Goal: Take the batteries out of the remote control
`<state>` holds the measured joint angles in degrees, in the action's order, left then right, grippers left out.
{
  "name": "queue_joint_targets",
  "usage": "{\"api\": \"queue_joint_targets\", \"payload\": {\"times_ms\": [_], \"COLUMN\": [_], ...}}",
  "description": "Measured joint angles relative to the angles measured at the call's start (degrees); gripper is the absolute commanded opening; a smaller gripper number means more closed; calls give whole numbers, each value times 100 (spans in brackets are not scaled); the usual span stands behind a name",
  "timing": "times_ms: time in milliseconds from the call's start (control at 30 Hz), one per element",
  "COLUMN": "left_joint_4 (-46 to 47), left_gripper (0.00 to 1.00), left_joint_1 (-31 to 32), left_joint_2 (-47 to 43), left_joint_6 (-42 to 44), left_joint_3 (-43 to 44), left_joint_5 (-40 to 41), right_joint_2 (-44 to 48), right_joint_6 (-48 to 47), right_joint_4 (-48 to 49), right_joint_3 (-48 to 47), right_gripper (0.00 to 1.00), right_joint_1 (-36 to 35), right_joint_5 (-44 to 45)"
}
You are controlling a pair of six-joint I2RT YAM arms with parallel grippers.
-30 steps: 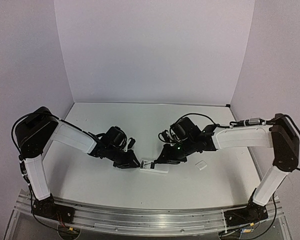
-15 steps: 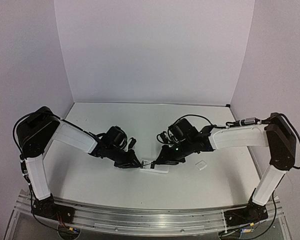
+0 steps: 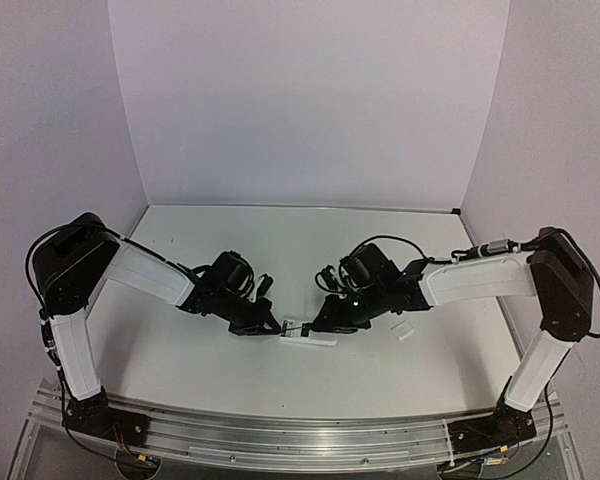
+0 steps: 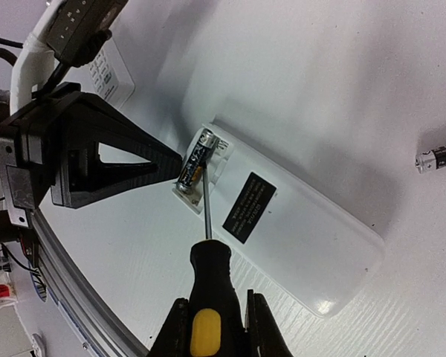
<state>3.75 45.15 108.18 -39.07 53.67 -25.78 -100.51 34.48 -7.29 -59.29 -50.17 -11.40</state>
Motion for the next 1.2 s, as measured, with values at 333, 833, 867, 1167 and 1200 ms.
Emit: {"api": "queue_joint_targets", "payload": {"times_ms": [333, 833, 867, 1167, 1200], "left_joint_4": [43, 307, 346, 239, 192], "left_gripper": [0, 0, 0, 0, 0], "left_joint_1": [-26, -28, -26, -4, -2], "left_joint_2": [11, 4, -12, -280, -308], "left_joint_6": [-54, -168, -178, -321, -319], "left_joint_3": [-13, -146, -180, -535, -538], "left_joint_5": [-2, -2, 7, 268, 315], "right_joint_2": [59, -201, -227, -269, -269], "right_joint_6": [436, 1880, 1943, 2238, 2249], "right_joint_4": [2028, 5309, 5458, 6142, 6162], "right_joint_3": [1175, 2623, 2631, 2630, 2630], "right_gripper": [0, 0, 0, 0, 0], "right_joint_1": [4, 26, 26, 27, 28], "right_joint_5": [-109, -103, -96, -101, -96]}}
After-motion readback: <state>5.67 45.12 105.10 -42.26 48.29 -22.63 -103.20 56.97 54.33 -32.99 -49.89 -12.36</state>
